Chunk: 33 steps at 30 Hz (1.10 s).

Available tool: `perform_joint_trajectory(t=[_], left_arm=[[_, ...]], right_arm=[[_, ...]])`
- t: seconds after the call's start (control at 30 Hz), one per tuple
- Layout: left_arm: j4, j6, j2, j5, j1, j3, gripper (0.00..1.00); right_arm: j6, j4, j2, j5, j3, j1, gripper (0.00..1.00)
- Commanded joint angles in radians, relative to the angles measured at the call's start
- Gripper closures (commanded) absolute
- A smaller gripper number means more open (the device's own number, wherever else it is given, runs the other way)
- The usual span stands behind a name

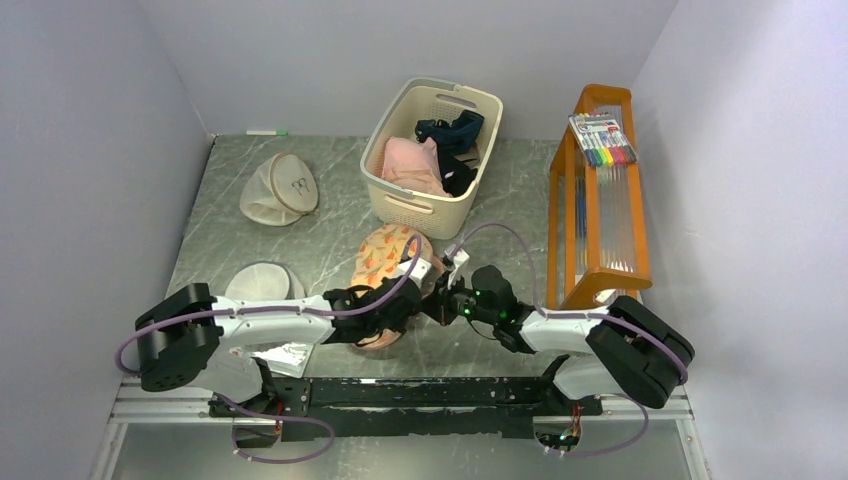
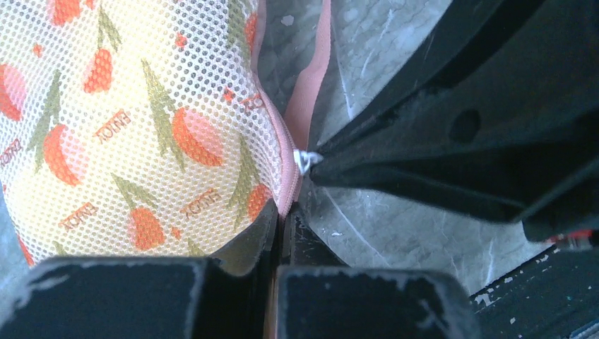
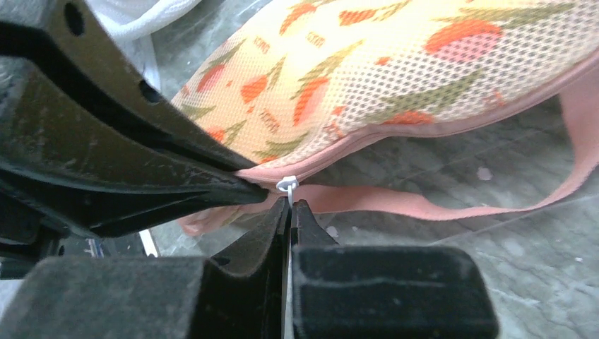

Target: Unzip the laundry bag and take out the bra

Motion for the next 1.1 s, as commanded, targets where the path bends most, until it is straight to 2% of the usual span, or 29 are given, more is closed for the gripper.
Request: perform_joint_trajectory(t=[0.0, 0.23, 0.5, 0.57, 0.67, 0.73, 0.87, 1.07], left_arm=[[-0.044, -0.012, -0.047, -0.020, -0.004, -0.033, 0.93], [-0.057, -0.044, -0.106, -0.001, -0.004, -0.101, 0.93], [-0.130, -0.074, -0.111, -0.079, -0.003, -0.101, 0.93], [-0.127, -0.061, -0.120, -0.075, -0.003, -0.093, 0.84], [-0.111, -0.022, -0.149, -0.037, -0.004, -0.066, 0.57], [-0.070, 0.017, -0.171, 0.005, -0.005, -0.048, 0.46], [-0.002, 0.083, -0.175, 0.018, -0.004, 0.016, 0.36], [0.051, 0.208, -0.012, -0.051, -0.004, 0.153, 0.33]], right_arm=[[0.007, -0.023, -0.035, 0.078, -0.010, -0.043, 1.00], [0.049, -0.088, -0.032, 0.090, -0.008, -0.215, 1.00], [0.018, -0.121, -0.069, 0.102, -0.016, -0.254, 1.00], [0.009, -0.093, -0.074, 0.057, -0.026, -0.253, 1.00], [0.013, -0.024, -0.070, -0.027, -0.045, -0.251, 1.00], [0.014, 0.030, -0.064, -0.061, -0.063, -0.242, 1.00], [0.015, 0.077, -0.057, -0.098, -0.071, -0.231, 1.00], [0.015, 0.140, -0.052, -0.136, -0.085, -0.201, 1.00]])
